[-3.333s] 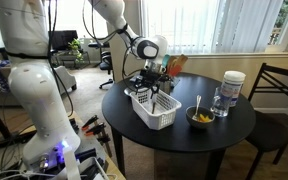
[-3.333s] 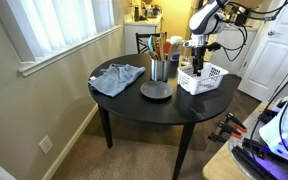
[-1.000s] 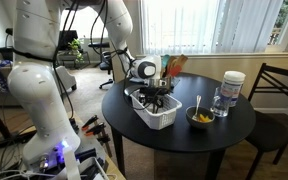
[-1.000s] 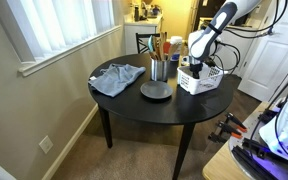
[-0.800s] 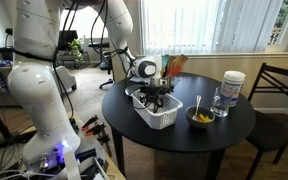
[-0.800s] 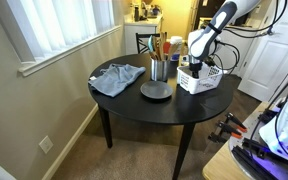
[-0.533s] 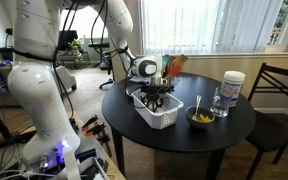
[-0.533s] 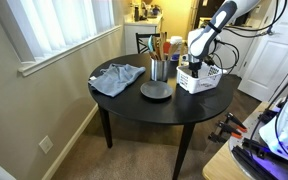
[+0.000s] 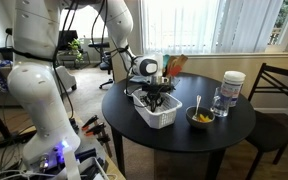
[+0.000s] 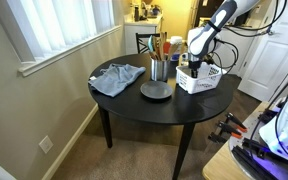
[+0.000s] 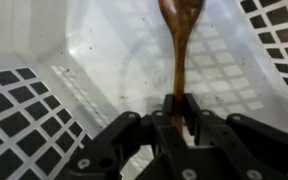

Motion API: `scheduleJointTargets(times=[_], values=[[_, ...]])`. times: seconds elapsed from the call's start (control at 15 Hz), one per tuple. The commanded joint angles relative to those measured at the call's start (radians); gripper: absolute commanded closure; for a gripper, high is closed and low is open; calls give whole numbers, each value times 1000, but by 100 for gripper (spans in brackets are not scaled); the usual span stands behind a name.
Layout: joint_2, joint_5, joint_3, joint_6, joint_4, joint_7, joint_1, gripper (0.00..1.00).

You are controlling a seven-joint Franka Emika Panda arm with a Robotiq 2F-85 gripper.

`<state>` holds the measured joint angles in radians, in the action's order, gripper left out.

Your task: Remove the wooden spoon from the basket and put it in the spoon holder.

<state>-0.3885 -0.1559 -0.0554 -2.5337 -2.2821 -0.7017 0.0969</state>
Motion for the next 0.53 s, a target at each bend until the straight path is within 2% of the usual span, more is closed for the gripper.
scheduleJointTargets(times=[0.0, 0.47], values=[[37, -26, 16, -35, -39, 27, 11, 94], [155, -50, 30, -64, -93, 34, -13, 94]])
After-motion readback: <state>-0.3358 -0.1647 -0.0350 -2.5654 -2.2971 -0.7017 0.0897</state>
